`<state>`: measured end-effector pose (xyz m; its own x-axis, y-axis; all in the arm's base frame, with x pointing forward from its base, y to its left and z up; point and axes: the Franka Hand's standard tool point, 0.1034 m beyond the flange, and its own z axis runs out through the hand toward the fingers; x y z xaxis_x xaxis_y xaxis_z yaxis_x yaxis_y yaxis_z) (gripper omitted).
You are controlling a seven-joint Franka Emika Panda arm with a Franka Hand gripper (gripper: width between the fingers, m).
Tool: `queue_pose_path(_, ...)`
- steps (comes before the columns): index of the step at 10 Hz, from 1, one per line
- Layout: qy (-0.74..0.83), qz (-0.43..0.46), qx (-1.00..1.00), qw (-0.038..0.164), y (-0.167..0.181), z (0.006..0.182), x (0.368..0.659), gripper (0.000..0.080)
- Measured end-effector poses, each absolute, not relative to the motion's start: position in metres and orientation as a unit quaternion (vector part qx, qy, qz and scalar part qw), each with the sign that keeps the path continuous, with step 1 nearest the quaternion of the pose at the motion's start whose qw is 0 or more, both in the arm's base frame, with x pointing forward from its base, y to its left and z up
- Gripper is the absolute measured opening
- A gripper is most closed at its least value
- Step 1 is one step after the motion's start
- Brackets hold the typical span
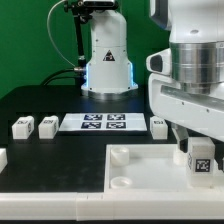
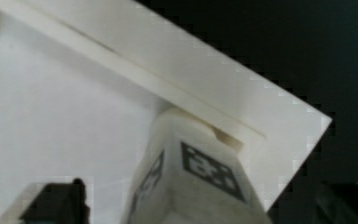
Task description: Assemble one leg
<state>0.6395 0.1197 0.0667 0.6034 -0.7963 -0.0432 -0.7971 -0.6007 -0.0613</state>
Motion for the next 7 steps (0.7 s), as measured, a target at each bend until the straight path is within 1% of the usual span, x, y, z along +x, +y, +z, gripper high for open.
queue_pose_path(2,0.303,-0.001,-0.952,0.035,0.1166,0.0669,0.6404,0.0648)
queue_pose_path(3,0.182,-0.007,-0.983,0.031,0.1105,0.0670,0.6432,0.0649)
queue_pose_path(4,0.104,-0.006,-0.994,0.031,0.1097,0.0653,0.6427,0.0649)
queue_pose_path(5,0.072,-0.002,-0.997,0.031,0.1114,0.0646,0.6408,0.0649)
queue_pose_path(6,0.078,-0.002,-0.996,0.032,0.1110,0.0646,0.6409,0.0649)
queue_pose_path(7,0.093,-0.002,-0.995,0.031,0.1110,0.0645,0.6407,0.0561)
